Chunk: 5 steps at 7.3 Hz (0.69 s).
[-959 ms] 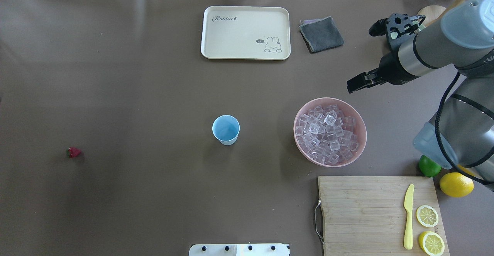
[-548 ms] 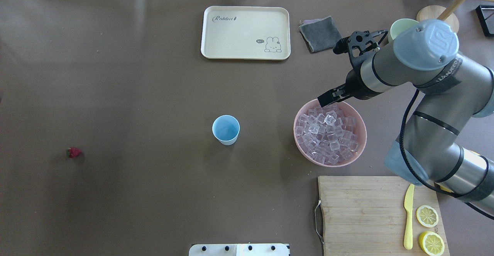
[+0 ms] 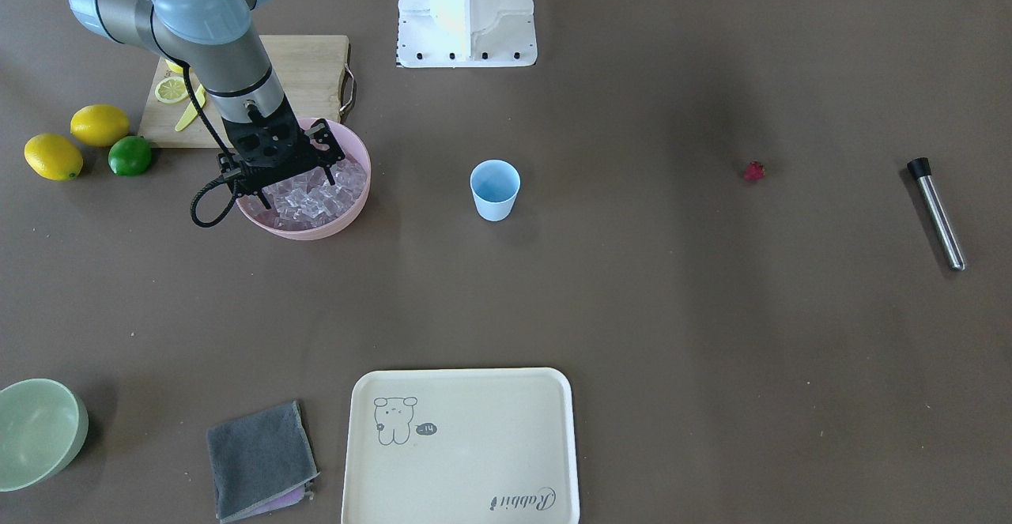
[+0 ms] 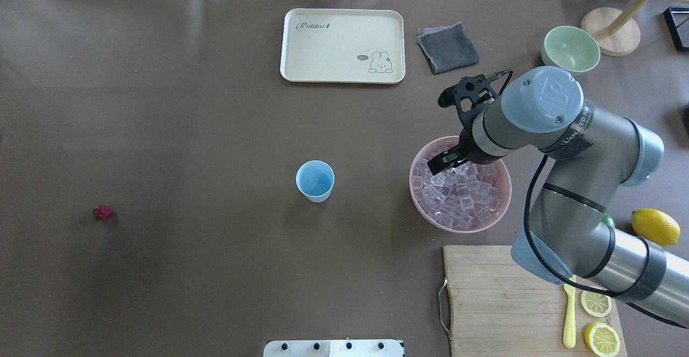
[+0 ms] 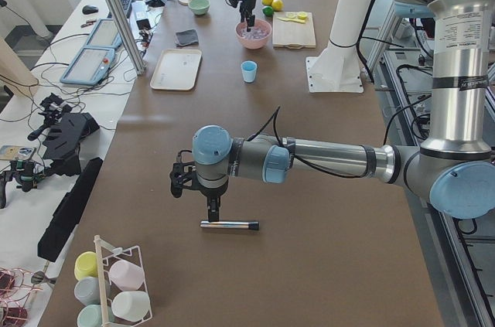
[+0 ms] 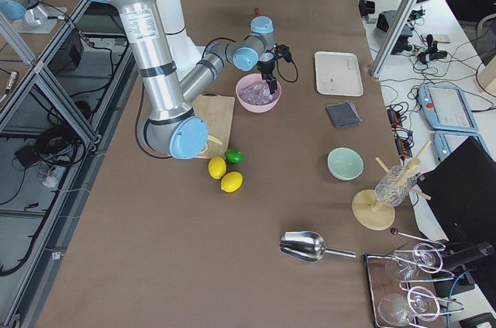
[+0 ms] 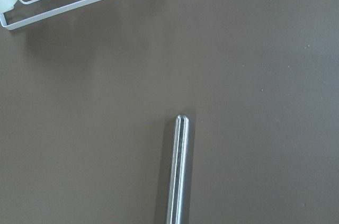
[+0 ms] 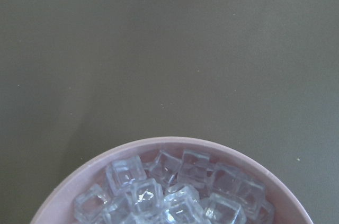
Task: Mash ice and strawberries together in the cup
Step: 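Lower the right gripper into the bowl and grasp an ice cube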
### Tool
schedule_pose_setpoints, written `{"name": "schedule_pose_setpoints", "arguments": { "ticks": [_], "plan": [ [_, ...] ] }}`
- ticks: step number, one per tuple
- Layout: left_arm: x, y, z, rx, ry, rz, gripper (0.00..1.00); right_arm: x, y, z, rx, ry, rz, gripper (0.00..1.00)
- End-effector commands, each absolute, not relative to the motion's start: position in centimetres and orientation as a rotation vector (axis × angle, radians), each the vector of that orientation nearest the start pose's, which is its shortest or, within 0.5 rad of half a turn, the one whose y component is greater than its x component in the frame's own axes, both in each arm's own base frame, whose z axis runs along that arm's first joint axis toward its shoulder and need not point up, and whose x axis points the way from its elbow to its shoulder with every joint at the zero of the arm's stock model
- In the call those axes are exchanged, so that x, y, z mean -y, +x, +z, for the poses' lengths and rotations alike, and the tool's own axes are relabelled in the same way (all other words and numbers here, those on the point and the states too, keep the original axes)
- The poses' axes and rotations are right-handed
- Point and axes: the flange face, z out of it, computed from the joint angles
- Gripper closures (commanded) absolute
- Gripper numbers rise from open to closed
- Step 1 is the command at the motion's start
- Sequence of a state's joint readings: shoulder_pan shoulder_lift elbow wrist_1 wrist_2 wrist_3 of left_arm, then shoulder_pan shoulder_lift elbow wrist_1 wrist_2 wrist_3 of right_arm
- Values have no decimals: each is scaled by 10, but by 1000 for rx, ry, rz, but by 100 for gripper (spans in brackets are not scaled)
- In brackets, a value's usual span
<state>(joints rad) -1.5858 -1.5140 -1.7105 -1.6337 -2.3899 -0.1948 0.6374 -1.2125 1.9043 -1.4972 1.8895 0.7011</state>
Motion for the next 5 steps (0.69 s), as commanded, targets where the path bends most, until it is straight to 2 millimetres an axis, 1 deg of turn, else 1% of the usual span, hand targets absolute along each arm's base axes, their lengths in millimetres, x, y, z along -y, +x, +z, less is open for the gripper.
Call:
{"name": "schedule_pose_setpoints", "arguments": {
  "ticks": [1,2,3,4,5],
  "plan": [
    [471,-68,609,-827,61,-140,1,437,-418,318,738,298,-350,2],
    [469,-68,607,-827,64,-138,1,435,-417,316,746,294,-352,4],
    [469,-68,605,-827,67,-137,1,436,-419,320,736,293,-352,8],
    [469,-68,605,-827,67,-137,1,435,-420,320,738,293,-355,12],
    [468,-69,602,-828,74,-137,1,434,-421,320,739,292,-358,47]
  ]
}}
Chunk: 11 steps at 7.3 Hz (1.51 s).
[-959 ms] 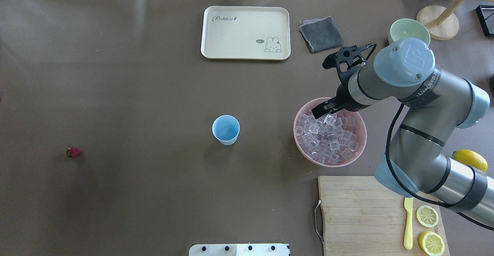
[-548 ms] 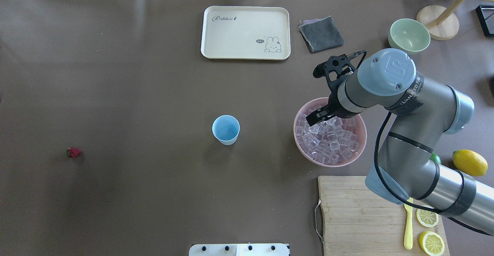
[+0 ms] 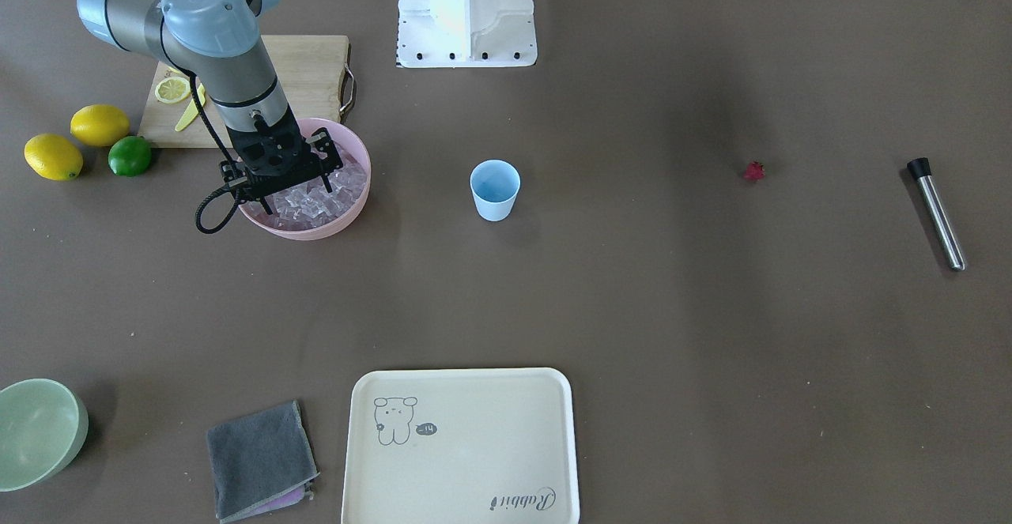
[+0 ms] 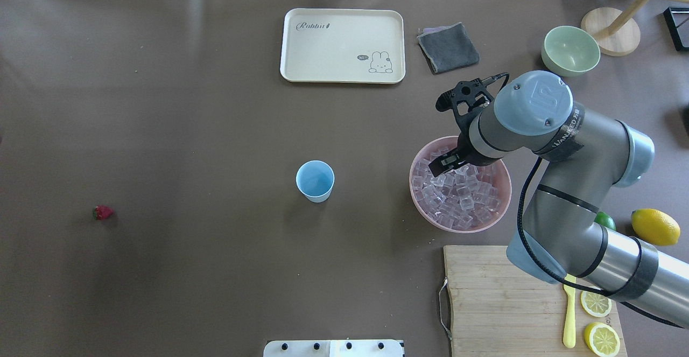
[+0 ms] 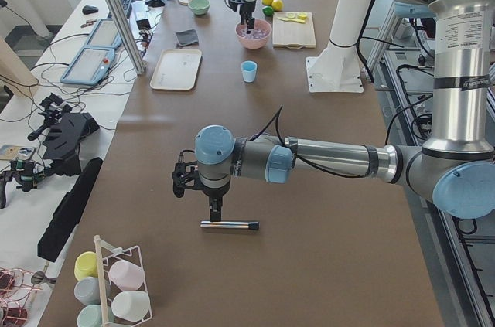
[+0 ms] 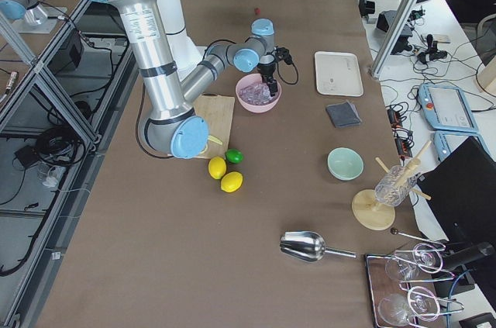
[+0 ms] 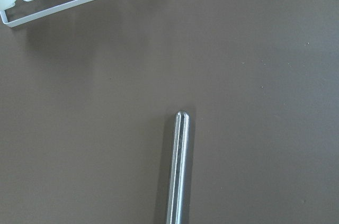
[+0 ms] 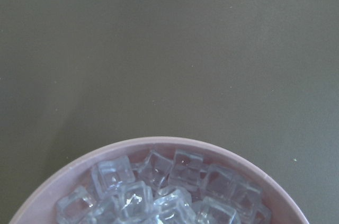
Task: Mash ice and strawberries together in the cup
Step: 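Lower the right gripper into the bowl and grasp an ice cube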
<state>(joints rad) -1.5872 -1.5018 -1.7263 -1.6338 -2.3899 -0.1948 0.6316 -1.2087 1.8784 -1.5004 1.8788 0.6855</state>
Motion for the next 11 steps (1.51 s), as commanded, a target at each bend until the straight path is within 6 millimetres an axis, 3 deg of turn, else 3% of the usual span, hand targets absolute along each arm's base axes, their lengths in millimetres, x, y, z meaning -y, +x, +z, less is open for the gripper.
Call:
{"name": "schedule_pose_setpoints", "arguments": {
  "ticks": [1,3,5,8,11],
  "plan": [
    [468,-70,601,-828,76,-138,1,432,-422,322,737,289,-361,47],
    [468,-70,602,-828,74,-139,1,428,-427,325,734,284,-369,49],
    [468,-70,603,-828,73,-139,1,429,-423,320,743,289,-368,63],
    [468,-70,602,-828,74,-139,1,438,-416,316,743,301,-369,69],
    [468,-70,602,-828,75,-137,1,451,-409,293,752,301,-338,71]
  ]
}}
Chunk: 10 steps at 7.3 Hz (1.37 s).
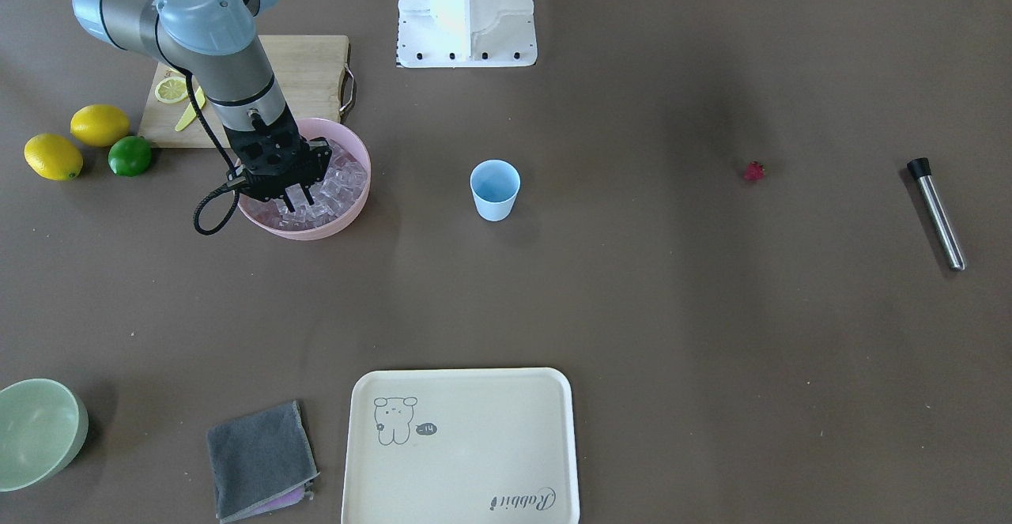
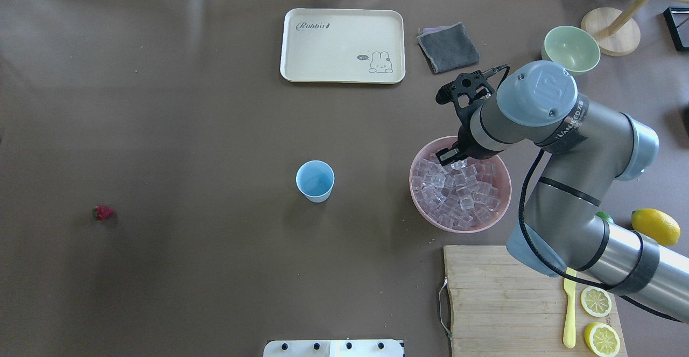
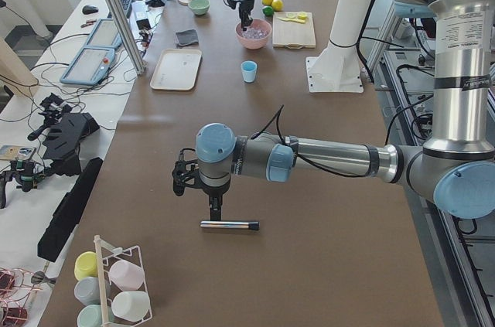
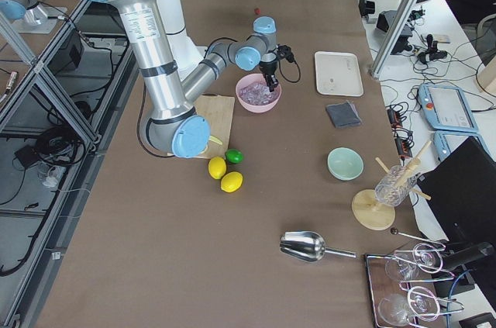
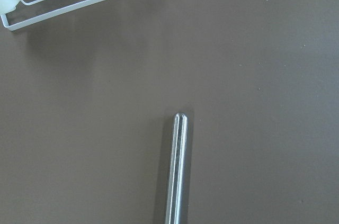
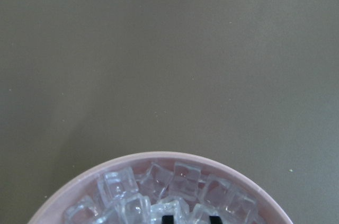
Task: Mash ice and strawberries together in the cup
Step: 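Carry the ice cube with the right gripper over the light-blue cup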
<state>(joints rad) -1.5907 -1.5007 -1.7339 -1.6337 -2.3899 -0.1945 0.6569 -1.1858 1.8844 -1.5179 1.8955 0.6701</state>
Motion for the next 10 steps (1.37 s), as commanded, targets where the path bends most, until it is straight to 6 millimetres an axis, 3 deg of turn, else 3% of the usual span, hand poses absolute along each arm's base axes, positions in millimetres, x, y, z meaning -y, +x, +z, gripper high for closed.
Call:
{"name": "schedule_pose_setpoints", "arguments": {
  "ticks": [1,2,4,6,8,10],
  "plan": [
    [468,-70,602,-828,74,-139,1,456,-415,265,761,296,-322,72],
    [468,-70,602,-828,74,-139,1,461,-424,231,780,271,-255,72],
    [469,-70,601,-828,76,-138,1,450,-452,188,830,243,-192,72],
    [468,-71,601,-828,73,-141,1,466,-515,126,854,191,-105,72],
    [468,-71,602,-827,64,-147,1,451,-545,103,860,201,-107,72],
    [469,-71,601,-827,60,-149,1,415,-580,107,843,215,-93,72]
  ]
}}
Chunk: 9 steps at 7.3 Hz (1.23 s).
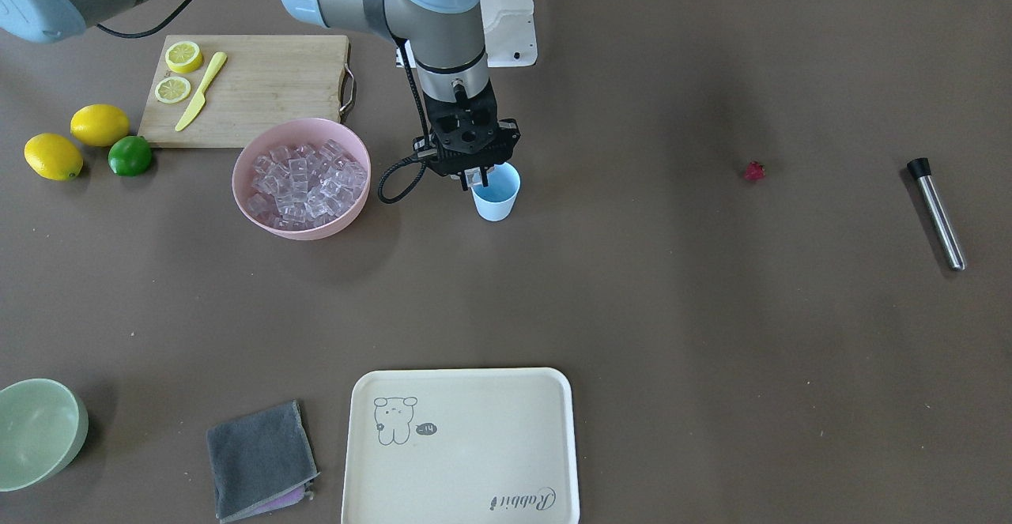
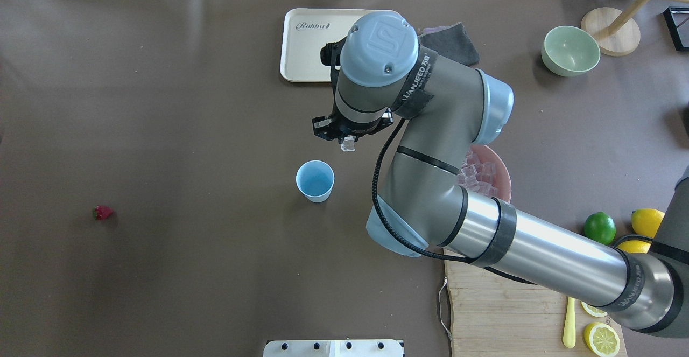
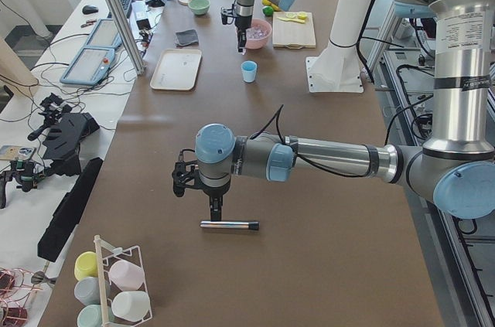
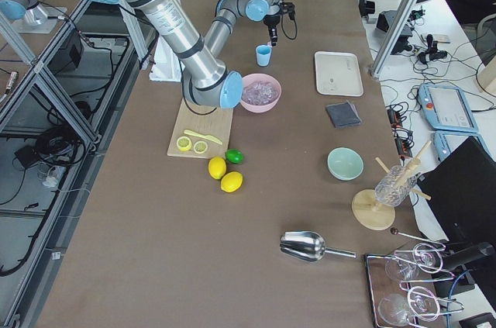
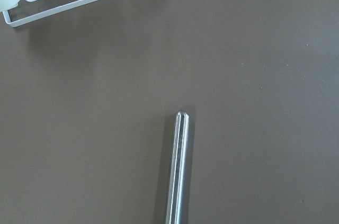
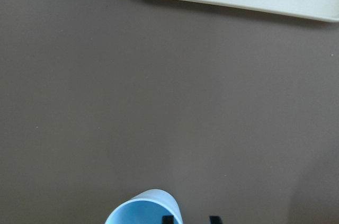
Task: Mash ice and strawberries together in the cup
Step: 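Carry the ice cube with the right gripper over the light-blue cup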
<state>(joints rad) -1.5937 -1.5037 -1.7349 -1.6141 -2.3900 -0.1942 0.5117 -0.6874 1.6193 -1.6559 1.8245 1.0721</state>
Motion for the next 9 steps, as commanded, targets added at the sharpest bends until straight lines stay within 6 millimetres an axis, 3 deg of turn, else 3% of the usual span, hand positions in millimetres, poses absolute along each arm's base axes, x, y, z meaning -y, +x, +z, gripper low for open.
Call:
{"name": "schedule_pose_setpoints", "arguments": {
  "ticks": [1,4,5,6,7,9],
  "plan": [
    [469,-71,600,-827,60,-147,1,412,-586,113,867,227,-98,72],
    [468,-71,601,-827,60,-149,1,408,-594,140,869,233,-108,70],
    [469,-71,600,-827,61,-148,1,407,-591,130,916,252,-99,66],
    [470,-71,599,-827,63,-146,1,407,-592,138,904,243,-89,20],
    [468,-71,601,-827,60,-149,1,406,-592,141,898,252,-61,2],
    [469,-71,598,-827,63,-146,1,402,-589,141,899,249,-57,1]
  ]
}}
